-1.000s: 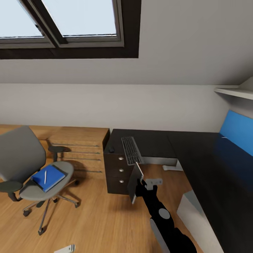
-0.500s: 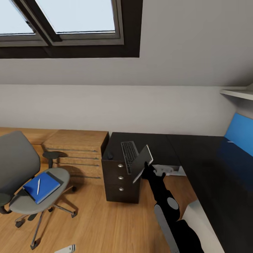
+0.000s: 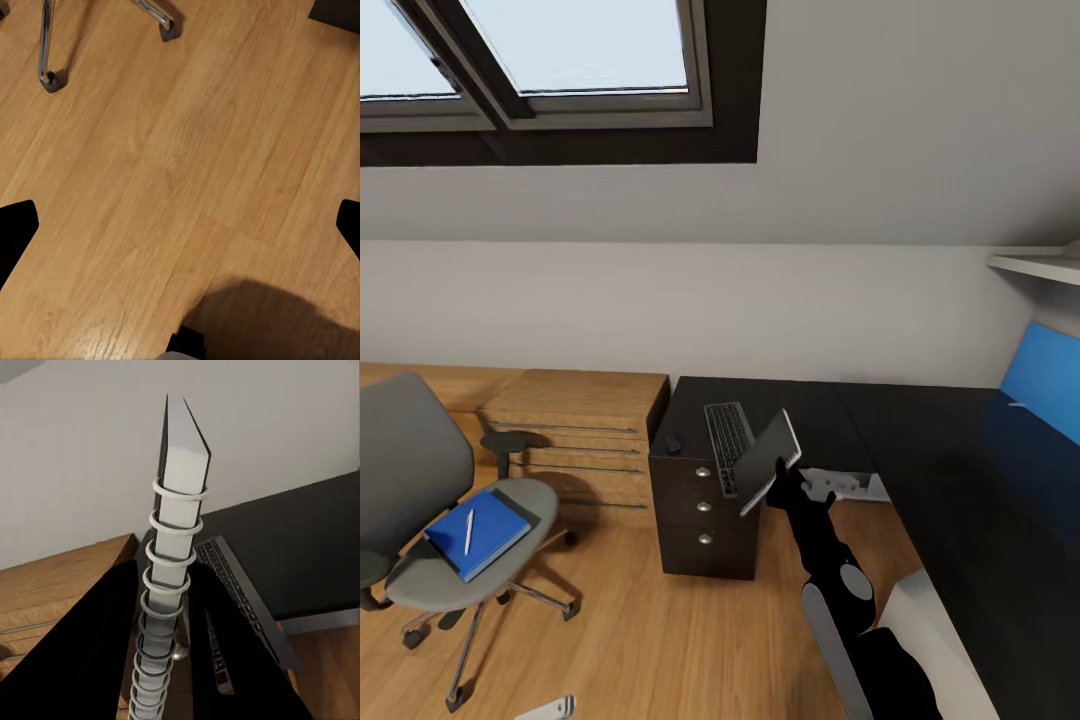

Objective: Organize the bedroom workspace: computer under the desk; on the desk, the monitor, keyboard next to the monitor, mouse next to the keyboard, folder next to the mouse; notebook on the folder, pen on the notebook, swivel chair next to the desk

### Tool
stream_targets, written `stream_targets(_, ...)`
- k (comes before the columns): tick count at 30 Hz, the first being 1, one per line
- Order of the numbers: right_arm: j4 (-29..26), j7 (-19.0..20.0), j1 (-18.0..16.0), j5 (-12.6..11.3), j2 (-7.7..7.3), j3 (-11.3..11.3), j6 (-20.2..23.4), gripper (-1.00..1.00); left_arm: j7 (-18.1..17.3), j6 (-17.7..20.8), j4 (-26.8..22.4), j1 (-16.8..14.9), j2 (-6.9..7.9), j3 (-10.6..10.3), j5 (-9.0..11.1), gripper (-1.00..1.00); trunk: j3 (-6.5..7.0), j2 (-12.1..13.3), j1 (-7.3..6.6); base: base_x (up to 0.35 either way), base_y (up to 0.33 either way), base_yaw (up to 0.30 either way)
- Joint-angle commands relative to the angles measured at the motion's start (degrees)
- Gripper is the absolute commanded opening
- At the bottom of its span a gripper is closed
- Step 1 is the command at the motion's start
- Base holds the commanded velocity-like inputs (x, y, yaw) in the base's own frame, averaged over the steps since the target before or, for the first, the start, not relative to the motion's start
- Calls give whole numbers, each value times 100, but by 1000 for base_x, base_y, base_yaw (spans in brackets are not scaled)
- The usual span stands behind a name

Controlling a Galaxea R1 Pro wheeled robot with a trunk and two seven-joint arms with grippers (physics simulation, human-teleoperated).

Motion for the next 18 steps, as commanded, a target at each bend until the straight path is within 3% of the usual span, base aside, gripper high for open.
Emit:
stream_targets(1, 32, -31, 3, -39, -65, 5, 23, -100, 17, 19, -8, -2, 4, -2, 49, 100, -8, -6, 1, 216, 0, 0)
stream_targets(3, 42, -32, 4, -43, -74, 2, 23, -100, 17, 15, -7, -2, 5, -3, 49, 100, -8, -6, 1, 268, 0, 0)
stream_targets(6, 50, -32, 4, -259, -79, -298, 30, -100, 17, 13, -4, -2, 6, -5, 46, 100, -8, -6, 1, 316, 0, 0)
stream_targets(7, 46, -29, 4, -639, -82, -516, 40, -100, 17, 13, 12, -2, 6, -10, 46, 100, -8, -6, 1, 287, 0, 0)
stream_targets(8, 45, -28, 4, -833, -84, -613, 47, -100, 17, 13, 35, -2, 6, -11, 46, 100, -8, -6, 1, 272, 0, 0)
stream_targets(14, 43, -27, 4, -1567, -178, -1135, 72, -100, 17, 13, 101, -2, 6, -38, 46, 100, -8, -6, 1, 254, 0, 0)
stream_targets(17, 49, -29, 4, -2325, -202, -1594, 180, -100, 17, 13, 109, -2, 6, -46, 46, 100, -8, -6, 1, 242, 0, 0)
stream_targets(18, 57, -30, 4, -2477, -204, -1669, 222, -100, 17, 13, 109, -2, 6, -44, 46, 100, -8, -6, 1, 228, 0, 0)
